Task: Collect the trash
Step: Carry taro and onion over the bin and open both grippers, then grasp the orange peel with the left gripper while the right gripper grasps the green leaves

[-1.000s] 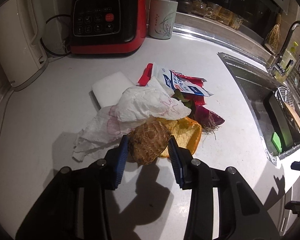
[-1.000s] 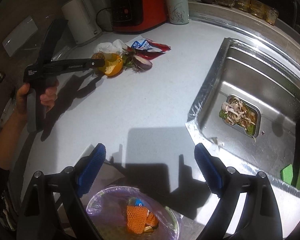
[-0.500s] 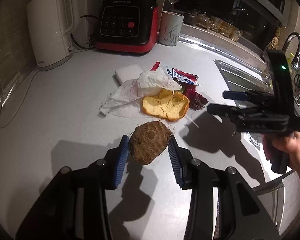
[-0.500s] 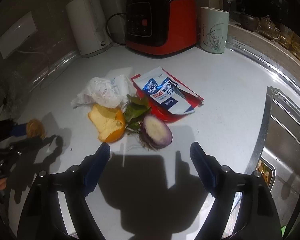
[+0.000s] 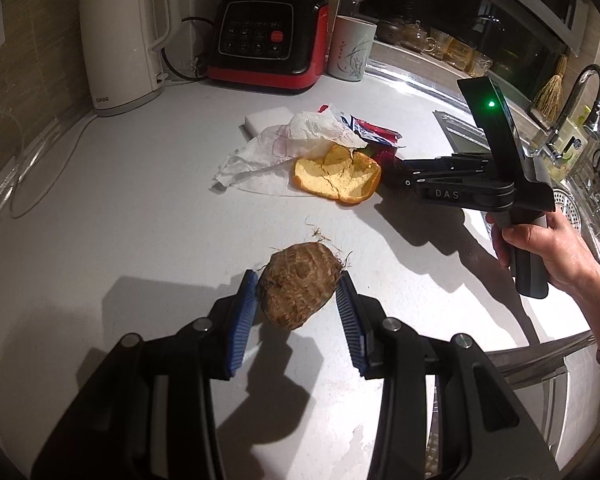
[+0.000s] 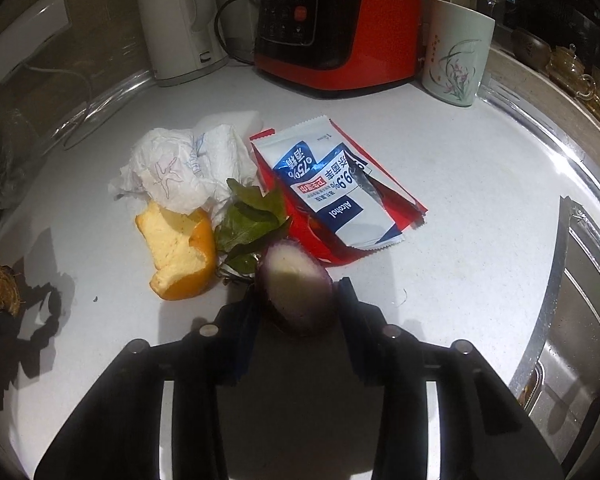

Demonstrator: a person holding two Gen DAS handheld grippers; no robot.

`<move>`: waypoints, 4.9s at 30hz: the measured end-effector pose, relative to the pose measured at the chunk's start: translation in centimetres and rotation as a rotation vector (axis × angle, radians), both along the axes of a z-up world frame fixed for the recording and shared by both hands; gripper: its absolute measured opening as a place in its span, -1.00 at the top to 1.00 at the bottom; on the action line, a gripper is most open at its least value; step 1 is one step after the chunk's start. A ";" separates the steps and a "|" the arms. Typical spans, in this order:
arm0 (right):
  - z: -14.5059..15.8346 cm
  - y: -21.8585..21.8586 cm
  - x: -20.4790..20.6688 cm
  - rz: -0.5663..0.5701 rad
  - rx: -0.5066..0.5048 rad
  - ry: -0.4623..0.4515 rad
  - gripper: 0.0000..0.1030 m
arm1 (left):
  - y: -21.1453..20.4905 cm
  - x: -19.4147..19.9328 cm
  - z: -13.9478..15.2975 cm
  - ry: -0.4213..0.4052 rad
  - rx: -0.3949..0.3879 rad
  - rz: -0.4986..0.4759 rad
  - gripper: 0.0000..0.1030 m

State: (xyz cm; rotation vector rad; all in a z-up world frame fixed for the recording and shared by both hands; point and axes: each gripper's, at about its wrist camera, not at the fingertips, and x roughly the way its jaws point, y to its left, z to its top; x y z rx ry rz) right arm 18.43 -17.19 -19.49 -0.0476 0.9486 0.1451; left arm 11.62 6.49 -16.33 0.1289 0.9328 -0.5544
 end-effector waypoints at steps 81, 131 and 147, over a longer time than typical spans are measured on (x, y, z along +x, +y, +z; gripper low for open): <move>-5.4 6.7 -38.4 0.141 0.167 0.168 0.32 | 0.0 -29.5 -1.3 0.048 0.076 0.159 -0.55; 3.4 0.2 -27.8 -0.294 0.122 0.097 -0.78 | -11.9 5.2 -2.9 0.009 0.058 -0.159 -0.19; 3.4 -0.3 -24.4 -0.311 0.141 0.109 -0.78 | -12.0 7.3 -3.0 -0.008 0.071 -0.189 0.88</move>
